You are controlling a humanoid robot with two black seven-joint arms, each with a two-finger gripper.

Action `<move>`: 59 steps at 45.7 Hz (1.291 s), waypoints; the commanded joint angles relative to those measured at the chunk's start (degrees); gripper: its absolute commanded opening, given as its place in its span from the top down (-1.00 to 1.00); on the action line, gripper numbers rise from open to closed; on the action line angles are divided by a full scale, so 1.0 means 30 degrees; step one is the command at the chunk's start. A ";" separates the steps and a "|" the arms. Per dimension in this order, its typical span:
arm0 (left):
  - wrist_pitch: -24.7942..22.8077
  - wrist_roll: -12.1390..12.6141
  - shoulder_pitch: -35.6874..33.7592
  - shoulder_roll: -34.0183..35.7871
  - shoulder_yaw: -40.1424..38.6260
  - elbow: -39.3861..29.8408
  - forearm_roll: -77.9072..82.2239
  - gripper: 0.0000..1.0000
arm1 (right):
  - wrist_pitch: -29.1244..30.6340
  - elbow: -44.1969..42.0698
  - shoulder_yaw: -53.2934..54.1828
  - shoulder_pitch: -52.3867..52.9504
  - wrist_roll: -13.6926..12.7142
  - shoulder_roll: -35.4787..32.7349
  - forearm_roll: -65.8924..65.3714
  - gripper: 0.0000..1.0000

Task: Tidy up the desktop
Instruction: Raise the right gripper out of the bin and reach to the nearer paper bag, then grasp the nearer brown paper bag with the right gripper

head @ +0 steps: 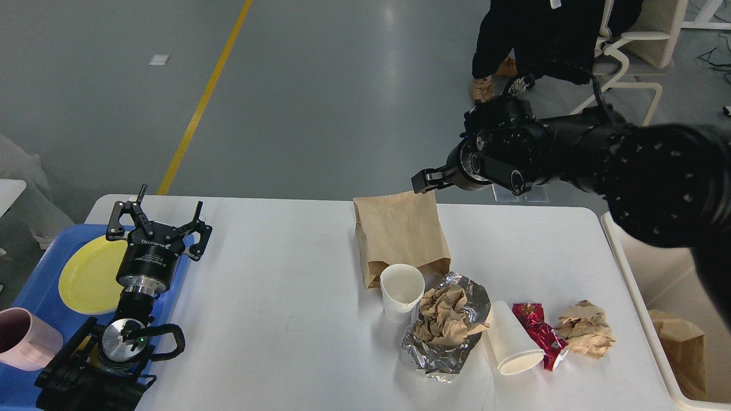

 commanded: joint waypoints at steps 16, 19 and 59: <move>0.0000 0.0002 -0.0008 -0.0001 -0.0029 0.0002 0.0009 -0.93 | -0.2851 -0.7093 0.0473 -0.7934 -0.0029 0.1649 0.0018 -1.00; 0.0000 0.0002 -0.0008 -0.0001 -0.0029 0.0002 0.0009 -0.93 | -0.3115 -0.7181 0.1146 -0.8022 -0.0174 0.1649 0.0048 -1.00; 0.0000 0.0002 -0.0008 -0.0001 -0.0029 0.0002 0.0009 -0.93 | -0.7012 -0.4955 0.4928 -1.0482 0.0001 0.1590 -0.0040 -0.84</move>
